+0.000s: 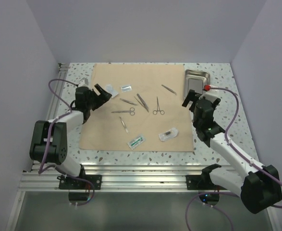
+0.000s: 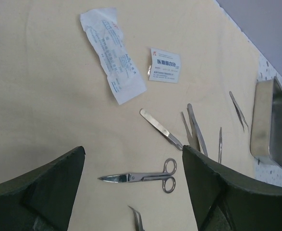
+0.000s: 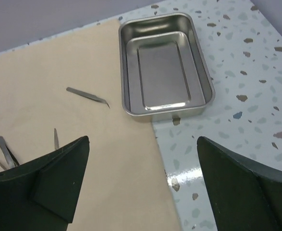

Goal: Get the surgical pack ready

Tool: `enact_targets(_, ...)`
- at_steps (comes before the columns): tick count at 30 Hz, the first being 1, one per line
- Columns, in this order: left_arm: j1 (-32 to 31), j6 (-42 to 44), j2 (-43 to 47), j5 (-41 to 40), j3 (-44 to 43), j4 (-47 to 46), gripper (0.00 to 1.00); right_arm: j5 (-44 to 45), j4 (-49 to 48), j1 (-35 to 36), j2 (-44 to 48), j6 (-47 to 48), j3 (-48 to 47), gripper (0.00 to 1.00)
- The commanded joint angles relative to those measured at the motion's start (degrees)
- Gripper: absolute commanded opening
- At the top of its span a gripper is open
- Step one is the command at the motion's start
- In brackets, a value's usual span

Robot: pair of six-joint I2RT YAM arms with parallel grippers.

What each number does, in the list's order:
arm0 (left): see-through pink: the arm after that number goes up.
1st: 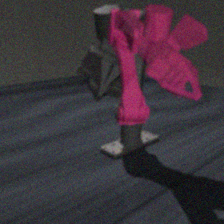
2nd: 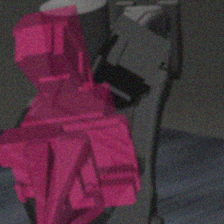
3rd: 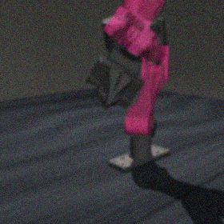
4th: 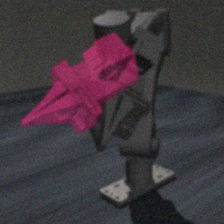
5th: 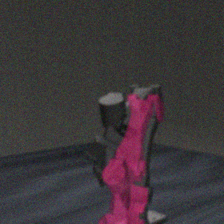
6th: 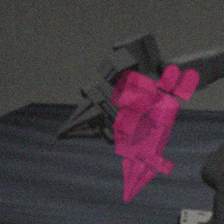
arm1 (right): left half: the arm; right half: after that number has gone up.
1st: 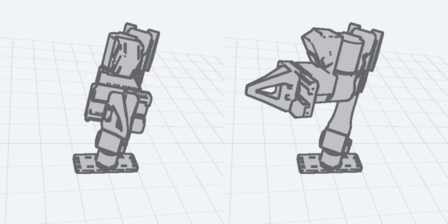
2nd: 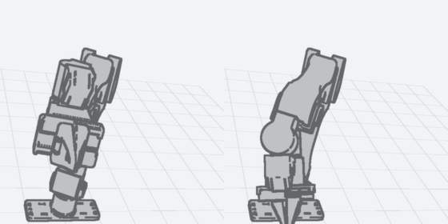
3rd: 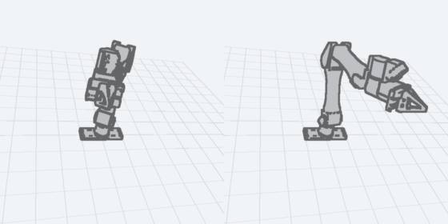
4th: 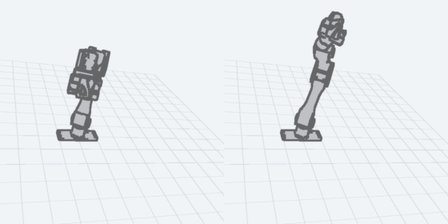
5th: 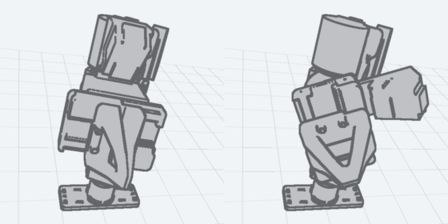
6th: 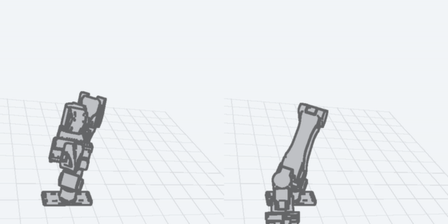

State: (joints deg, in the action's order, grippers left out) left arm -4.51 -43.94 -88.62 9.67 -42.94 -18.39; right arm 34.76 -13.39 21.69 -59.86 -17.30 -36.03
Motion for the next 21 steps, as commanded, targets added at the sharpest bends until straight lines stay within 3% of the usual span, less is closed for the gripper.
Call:
enact_targets(1,0.1,-1.1,-7.1,-1.7,-10.8,6.8,0.85,-1.5,11.0,-0.2,0.6,-3.7,-2.6,0.98)
enact_targets(5,0.1,0.3,-14.1,-2.8,-18.3,13.2,0.81,-1.6,10.2,-0.2,1.9,-4.6,-1.1,0.98)
enact_targets(13,-0.2,0.2,-22.2,-3.3,-26.2,14.8,0.72,-2.2,8.6,-0.2,3.5,-5.9,1.1,0.99)
enact_targets(21,-3.6,4.1,-28.7,-13.6,-38.8,26.1,0.68,-2.7,6.0,-0.2,3.6,-7.0,3.8,0.99)
